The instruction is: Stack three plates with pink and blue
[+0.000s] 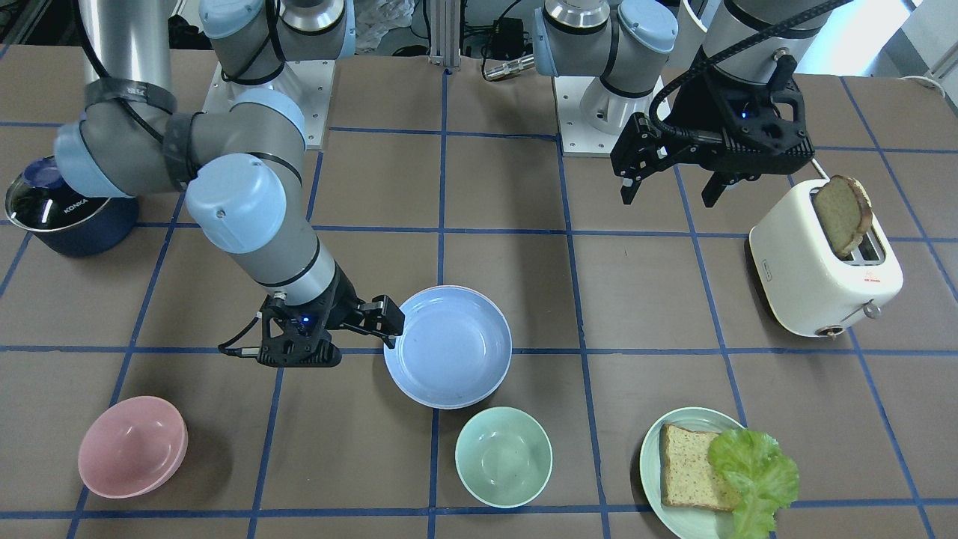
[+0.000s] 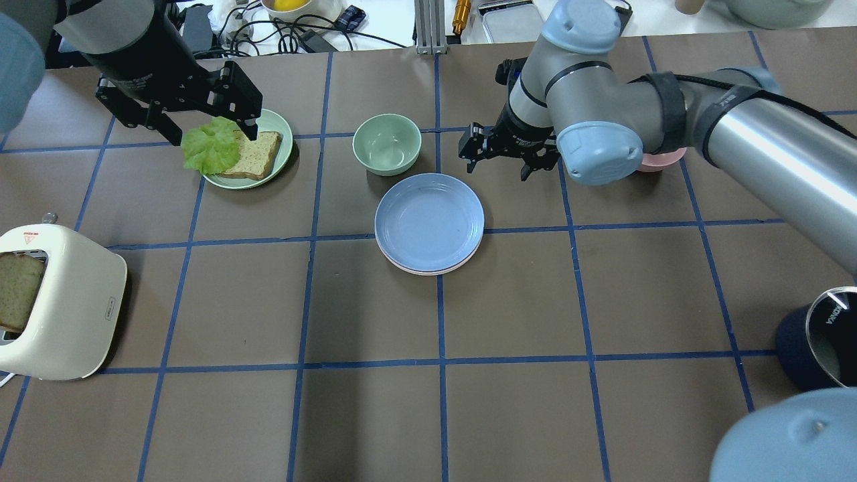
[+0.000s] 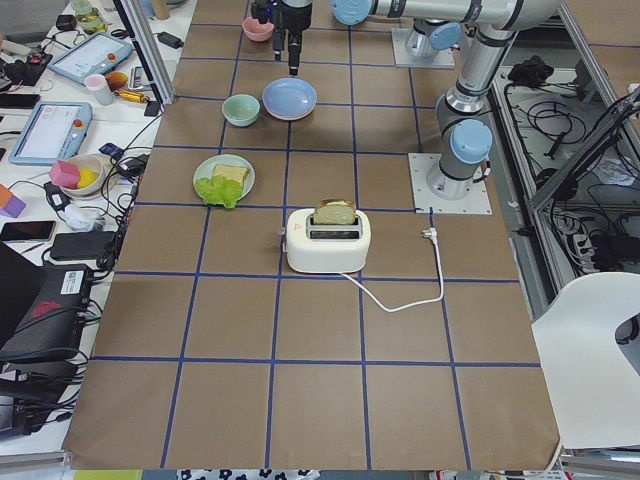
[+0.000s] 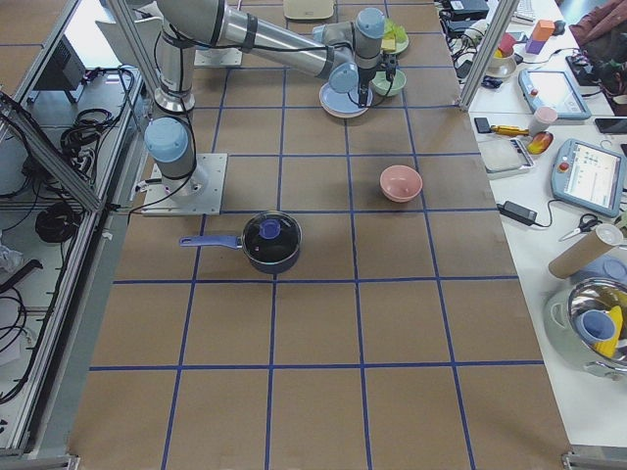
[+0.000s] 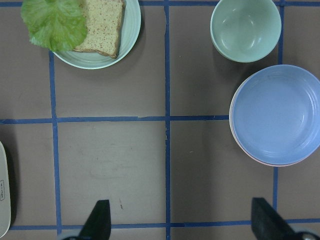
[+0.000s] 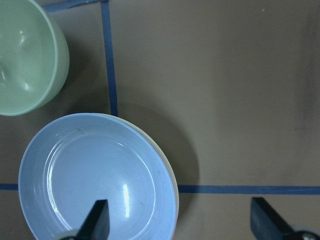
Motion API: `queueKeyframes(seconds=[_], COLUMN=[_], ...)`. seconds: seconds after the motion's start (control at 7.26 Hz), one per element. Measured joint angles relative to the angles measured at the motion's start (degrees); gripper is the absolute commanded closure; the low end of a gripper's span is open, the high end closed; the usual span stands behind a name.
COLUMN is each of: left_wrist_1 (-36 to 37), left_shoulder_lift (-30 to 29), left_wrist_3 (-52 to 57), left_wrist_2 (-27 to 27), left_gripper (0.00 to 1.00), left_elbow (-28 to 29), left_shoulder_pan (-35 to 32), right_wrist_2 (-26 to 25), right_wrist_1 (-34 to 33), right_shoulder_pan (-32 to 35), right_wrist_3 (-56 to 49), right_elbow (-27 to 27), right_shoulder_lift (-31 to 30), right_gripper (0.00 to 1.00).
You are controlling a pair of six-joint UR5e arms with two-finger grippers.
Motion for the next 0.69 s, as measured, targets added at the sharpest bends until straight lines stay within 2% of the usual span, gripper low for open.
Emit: queueKeyframes(seconds=[0.28, 0.69], left_wrist_1=[-0.03, -0.03], left_shoulder_lift=[-0.02, 0.06], left_wrist_3=[0.06, 0.05], left_wrist_2=[-0.03, -0.04], left_gripper=[0.0, 0.0], left_elbow=[0.02, -0.05], left_shoulder_pan=[0.03, 0.0], right_wrist_2=[-1.15, -8.14], right_wrist_1=[1.21, 9.66], right_shoulder_pan=[-1.65, -4.09], right_wrist_3=[-3.33, -7.26], right_elbow=[0.1, 0.23], right_shoulder_lift=[-4.39, -13.56], right_gripper=[0.0, 0.0])
